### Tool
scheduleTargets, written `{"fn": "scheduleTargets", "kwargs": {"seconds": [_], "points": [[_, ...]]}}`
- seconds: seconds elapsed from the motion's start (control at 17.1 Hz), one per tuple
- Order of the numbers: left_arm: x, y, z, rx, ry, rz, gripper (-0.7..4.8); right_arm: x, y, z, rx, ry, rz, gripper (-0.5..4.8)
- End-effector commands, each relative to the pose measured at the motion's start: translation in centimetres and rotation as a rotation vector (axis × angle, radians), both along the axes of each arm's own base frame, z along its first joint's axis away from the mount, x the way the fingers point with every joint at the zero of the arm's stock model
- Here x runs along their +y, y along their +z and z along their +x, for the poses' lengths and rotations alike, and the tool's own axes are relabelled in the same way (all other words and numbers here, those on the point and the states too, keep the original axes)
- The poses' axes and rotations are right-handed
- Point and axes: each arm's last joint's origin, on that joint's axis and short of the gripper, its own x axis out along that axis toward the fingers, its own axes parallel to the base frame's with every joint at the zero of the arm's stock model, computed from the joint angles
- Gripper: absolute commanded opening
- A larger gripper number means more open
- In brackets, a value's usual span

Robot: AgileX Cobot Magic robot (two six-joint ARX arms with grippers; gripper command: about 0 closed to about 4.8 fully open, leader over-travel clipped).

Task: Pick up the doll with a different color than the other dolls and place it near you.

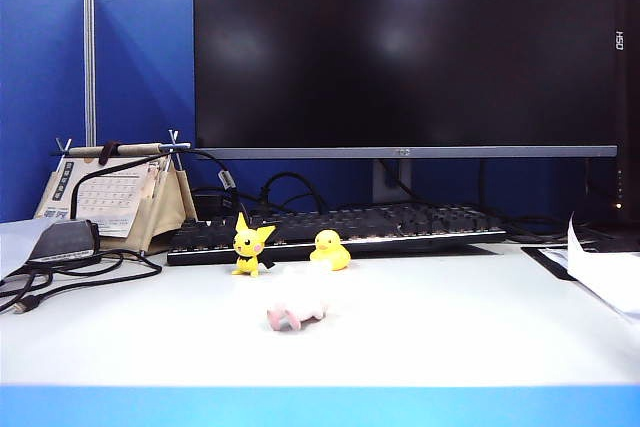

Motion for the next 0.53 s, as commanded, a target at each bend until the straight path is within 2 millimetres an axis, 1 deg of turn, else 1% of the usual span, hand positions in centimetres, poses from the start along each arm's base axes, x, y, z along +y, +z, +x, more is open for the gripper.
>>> {"fn": "scheduleTargets", "kwargs": {"seconds": [0.06, 0.29, 0.53], "points": [[0.02, -0.03, -0.03, 0.007, 0.0, 0.006, 0.18, -0.06, -0.02, -0.08, -0.003, -0.005, -0.002, 0.53], [-0.02, -0.04, -0.05, 0.011, -0.013, 0.002, 0.22, -0.05, -0.03, -0.08, -0.001, -0.002, -0.002, 0.53], [-0.16, -0.08, -0.1, 0.028, -0.063, -0.013, 0.22, -0.05, -0.03, -0.08, -0.001, -0.003, -0.002, 0.53]]}}
